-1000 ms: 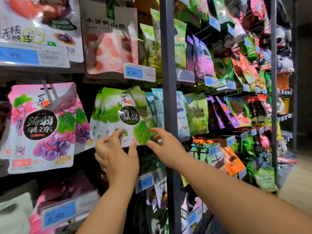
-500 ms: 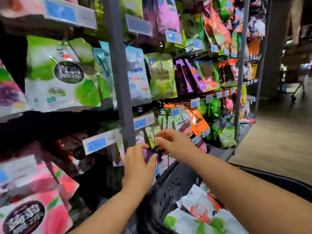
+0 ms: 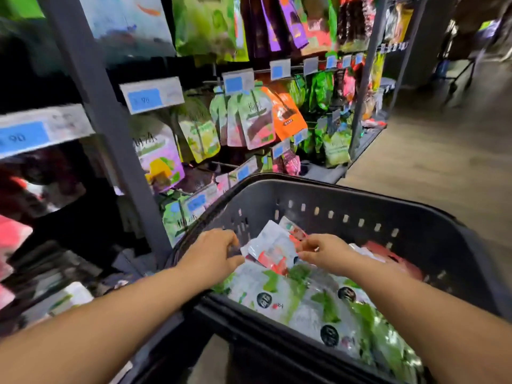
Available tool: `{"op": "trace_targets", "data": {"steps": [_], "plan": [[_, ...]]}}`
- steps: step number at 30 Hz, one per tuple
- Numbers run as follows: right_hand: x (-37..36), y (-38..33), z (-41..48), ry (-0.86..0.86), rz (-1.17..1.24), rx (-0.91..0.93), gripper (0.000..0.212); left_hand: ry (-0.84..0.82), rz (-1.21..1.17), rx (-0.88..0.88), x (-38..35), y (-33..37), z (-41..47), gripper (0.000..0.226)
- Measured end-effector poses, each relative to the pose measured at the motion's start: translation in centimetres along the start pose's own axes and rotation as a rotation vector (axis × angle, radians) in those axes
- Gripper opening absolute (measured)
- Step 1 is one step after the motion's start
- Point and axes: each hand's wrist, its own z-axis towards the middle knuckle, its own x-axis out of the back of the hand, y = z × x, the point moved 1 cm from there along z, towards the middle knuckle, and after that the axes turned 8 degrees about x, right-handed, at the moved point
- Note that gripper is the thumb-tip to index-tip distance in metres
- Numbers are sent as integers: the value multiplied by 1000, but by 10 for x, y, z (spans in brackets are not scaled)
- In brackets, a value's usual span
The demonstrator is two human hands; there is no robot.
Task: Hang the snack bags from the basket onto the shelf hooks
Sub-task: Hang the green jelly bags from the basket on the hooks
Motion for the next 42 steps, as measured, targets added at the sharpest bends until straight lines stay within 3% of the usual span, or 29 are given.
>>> {"op": "trace_targets", "data": {"steps": [2,5,12,15,20,28,32,39,42], "plan": [[-4,9,-2,-147,-132,-24,12,-61,31,-21,-2,1,-1,18],[-9,11,-8,-309,-258,-56,10,-119,62,-27,-3,2,1,20],[-28,7,-5,-398,-355,-71,36,-150,25,-10,-6,0,5,20],[-36,4,-3,-360,-405,-87,40,-156,28,-17,-5,0,3,17],[-44,3,0,-240,-213,-135,29,-170,2,-10,-3,1,1,17],[-28,-6,4,-2,-8,-108,29,-163,10,0,0,2,-3,19],[-9,-3,4,123,230,-77,15,-144,9,11,-1,1,-3,18],[27,6,-3,94,493,-31,35,-136,23,7,2,5,-4,19],[40,4,-5,76,635,-14,30,-142,28,2,3,6,-5,17]]}}
